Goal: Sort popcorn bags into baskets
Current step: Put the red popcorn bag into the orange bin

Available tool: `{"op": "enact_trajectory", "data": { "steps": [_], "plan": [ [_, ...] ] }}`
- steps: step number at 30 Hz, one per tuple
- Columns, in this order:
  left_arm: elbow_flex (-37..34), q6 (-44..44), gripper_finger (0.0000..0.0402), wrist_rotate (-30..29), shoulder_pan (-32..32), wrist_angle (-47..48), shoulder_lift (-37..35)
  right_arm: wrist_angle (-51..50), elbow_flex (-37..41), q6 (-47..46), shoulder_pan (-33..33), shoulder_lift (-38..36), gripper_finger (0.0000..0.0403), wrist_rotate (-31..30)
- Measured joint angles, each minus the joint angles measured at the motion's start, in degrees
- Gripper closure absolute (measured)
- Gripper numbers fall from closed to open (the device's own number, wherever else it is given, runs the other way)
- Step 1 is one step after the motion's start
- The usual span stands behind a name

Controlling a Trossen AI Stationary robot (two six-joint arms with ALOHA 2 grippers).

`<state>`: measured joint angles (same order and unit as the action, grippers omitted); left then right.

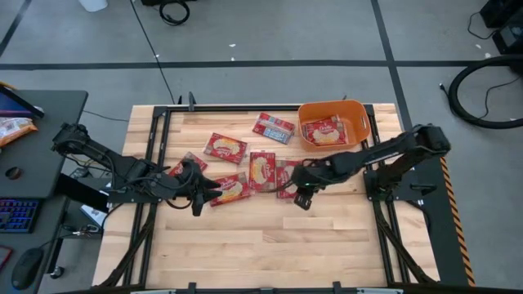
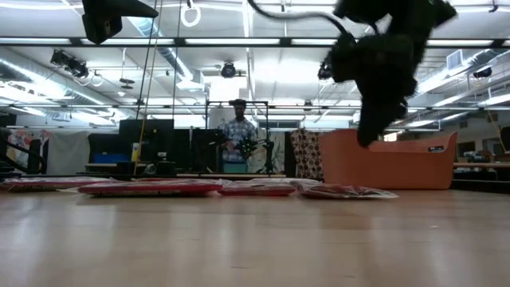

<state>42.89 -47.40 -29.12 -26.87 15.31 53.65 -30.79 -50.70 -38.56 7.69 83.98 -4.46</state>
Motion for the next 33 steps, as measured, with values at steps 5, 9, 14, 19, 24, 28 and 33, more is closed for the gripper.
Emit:
{"op": "enact_trajectory", "data": {
  "steps": [5, 9, 14, 19, 24, 28, 33],
  "plan": [
    [0.0, 0.0, 0.023, 0.1, 0.0, 0.0, 0.0, 11.7, 12.1, -13.5, -1.3, -5.8, 0.0292, -1.5],
    [0.0, 0.0, 0.023, 0.1, 0.0, 0.0, 0.0, 22.9, 20.4, -22.2, -2.2, -8.9, 0.0275, -5.3],
    [0.0, 0.1, 0.023, 0.1, 0.0, 0.0, 0.0, 35.1, 27.7, -29.0, -2.3, -9.5, 0.0236, -9.5],
    [0.0, 0.1, 0.023, 0.1, 0.0, 0.1, 0.0, 36.9, 29.6, -34.8, -3.2, -7.3, 0.0193, -11.0],
    [0.0, 0.2, 0.023, 0.1, 0.0, 0.1, 0.0, 39.9, 29.5, -33.9, -4.4, -4.5, 0.0168, -10.9],
    [0.0, 0.2, 0.023, 0.0, 0.1, 0.2, 0.0, 43.4, 29.0, -32.9, -5.5, -1.8, 0.0167, -9.2],
    [0.0, 0.2, 0.023, -0.2, 0.1, 0.5, 0.0, 43.3, 25.2, -28.9, -6.6, 2.2, 0.0167, -7.5]
  ]
}}
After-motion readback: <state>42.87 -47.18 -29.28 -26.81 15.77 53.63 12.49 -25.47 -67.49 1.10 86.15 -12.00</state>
